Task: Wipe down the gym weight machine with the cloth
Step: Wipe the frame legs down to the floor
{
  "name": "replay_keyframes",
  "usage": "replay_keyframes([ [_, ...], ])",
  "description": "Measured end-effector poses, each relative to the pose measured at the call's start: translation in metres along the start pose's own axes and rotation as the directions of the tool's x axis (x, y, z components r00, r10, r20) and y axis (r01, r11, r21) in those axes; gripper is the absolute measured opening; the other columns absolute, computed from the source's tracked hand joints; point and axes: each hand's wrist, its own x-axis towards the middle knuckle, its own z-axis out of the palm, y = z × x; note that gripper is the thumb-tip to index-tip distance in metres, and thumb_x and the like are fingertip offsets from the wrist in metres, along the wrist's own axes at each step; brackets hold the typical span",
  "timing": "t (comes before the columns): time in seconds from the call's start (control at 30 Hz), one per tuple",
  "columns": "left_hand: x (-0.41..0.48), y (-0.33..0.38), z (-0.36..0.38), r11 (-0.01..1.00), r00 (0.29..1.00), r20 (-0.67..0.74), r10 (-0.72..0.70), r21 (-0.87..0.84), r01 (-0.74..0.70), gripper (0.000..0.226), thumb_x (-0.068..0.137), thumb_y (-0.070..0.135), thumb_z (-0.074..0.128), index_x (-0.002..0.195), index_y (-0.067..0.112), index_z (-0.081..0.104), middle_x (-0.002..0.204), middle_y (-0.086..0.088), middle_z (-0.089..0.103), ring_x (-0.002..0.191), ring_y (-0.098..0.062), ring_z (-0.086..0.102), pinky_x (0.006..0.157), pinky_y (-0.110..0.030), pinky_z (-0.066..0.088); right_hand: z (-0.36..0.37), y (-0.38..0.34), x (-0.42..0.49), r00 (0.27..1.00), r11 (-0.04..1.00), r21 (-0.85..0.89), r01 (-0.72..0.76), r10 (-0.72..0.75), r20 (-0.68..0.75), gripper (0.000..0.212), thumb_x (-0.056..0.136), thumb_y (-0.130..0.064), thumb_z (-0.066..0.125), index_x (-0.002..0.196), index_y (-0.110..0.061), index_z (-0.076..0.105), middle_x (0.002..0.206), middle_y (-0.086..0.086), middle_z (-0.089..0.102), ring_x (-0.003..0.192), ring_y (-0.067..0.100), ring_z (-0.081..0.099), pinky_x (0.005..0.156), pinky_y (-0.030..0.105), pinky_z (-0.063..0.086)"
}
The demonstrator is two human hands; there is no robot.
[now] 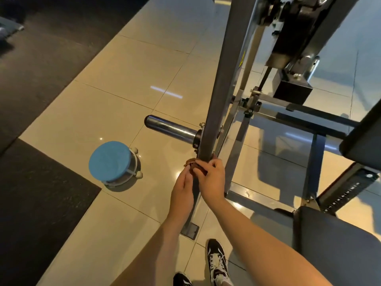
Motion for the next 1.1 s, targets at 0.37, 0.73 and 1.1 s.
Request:
replay_keyframes([
  [0.37,0.019,0.023,-0.025,0.997,0.997,0.073,0.035,0.072,-0.040,0.040,0.109,0.038,0.037,0.149,0.038,0.044,0.146,0.017,0.052,0.133,-0.001,0.048,0.090,-0.005,0.042,0.015,-0.025,0.004,0.970,0.963,0.219,-0.159,0.194,-0.147,0.017,0.093,-0.016,0.071,0.110,-0.010,0.071,0.093,-0.013,0.045,0.092,-0.010,0.053,0.078,0.009,0.049],
  [0.73,0.084,0.050,-0.070,0.951,0.910,0.374,0.180,0.172,-0.258,0.033,0.110,0.026,0.040,0.137,0.043,0.047,0.131,0.031,0.050,0.120,0.022,0.044,0.093,0.003,0.034,0.065,-0.064,0.018,0.784,0.950,0.287,-0.120,0.268,-0.559,0.019,0.093,-0.013,0.071,0.111,-0.018,0.076,0.094,-0.005,0.048,0.089,0.009,0.054,0.081,0.015,0.051],
  [1.1,0.122,0.043,-0.118,0.908,0.755,0.625,0.199,0.172,-0.382,0.037,0.108,0.031,0.042,0.144,0.032,0.052,0.143,0.019,0.053,0.131,0.004,0.048,0.109,-0.017,0.038,0.095,-0.083,0.016,0.571,0.922,0.379,-0.078,0.353,-0.741,0.020,0.093,-0.011,0.072,0.108,-0.023,0.074,0.104,-0.002,0.053,0.099,-0.005,0.057,0.087,0.012,0.051],
])
